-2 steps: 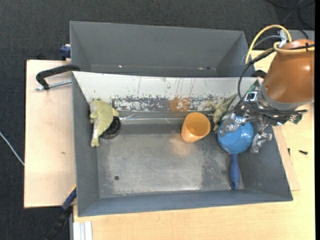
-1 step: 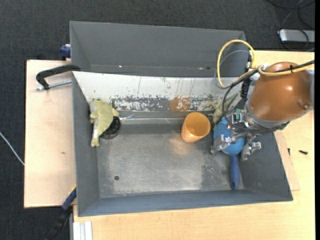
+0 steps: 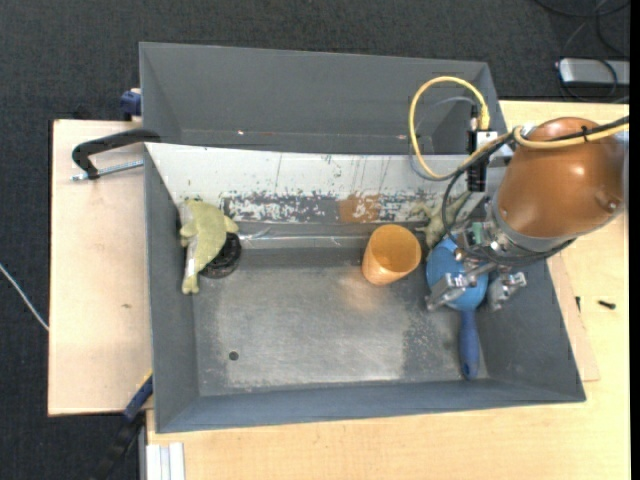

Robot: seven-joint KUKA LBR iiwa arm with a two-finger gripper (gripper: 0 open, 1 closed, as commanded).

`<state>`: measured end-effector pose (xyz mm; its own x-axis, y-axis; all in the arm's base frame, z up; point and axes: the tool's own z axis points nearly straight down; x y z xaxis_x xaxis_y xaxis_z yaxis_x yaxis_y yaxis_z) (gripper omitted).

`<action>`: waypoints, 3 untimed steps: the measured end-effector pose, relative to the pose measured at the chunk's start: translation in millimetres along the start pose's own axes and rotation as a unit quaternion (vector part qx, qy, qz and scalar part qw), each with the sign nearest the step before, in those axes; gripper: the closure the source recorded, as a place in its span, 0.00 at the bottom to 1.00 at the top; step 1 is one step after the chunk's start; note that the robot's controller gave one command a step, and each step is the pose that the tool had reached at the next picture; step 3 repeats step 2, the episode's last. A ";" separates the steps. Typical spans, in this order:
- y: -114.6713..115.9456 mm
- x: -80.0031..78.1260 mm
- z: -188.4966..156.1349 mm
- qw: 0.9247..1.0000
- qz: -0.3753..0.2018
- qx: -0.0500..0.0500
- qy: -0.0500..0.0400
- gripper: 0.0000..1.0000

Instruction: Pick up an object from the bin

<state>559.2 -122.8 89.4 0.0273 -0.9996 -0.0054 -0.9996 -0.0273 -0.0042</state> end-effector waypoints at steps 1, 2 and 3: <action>0.7 1.2 0.0 1.000 0.001 -0.002 0.001 1.00; -1.7 -13.2 -139.9 0.996 -0.090 0.003 0.003 1.00; -1.7 -13.2 -139.9 0.996 -0.090 0.003 0.003 1.00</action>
Offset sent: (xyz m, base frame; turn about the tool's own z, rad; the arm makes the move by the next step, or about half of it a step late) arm 0.0000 0.0000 0.0000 0.0000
